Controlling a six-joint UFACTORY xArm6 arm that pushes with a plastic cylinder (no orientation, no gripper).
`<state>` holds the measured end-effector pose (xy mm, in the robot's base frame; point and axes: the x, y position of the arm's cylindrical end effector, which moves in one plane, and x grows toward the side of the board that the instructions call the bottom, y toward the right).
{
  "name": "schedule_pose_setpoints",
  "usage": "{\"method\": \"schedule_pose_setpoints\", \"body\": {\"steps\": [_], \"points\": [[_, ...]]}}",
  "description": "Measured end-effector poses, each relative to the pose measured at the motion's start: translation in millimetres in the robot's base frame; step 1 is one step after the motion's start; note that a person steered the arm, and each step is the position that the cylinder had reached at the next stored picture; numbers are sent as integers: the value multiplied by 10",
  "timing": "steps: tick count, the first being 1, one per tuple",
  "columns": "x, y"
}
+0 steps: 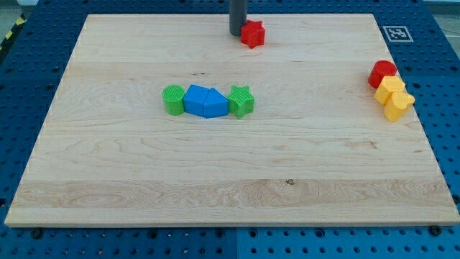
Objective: Move the red star diagonal top right to the green star
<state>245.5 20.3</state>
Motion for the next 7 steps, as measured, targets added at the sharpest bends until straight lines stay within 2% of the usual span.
{"method": "schedule_pose_setpoints", "body": {"steps": [7], "points": [[222,336]]}}
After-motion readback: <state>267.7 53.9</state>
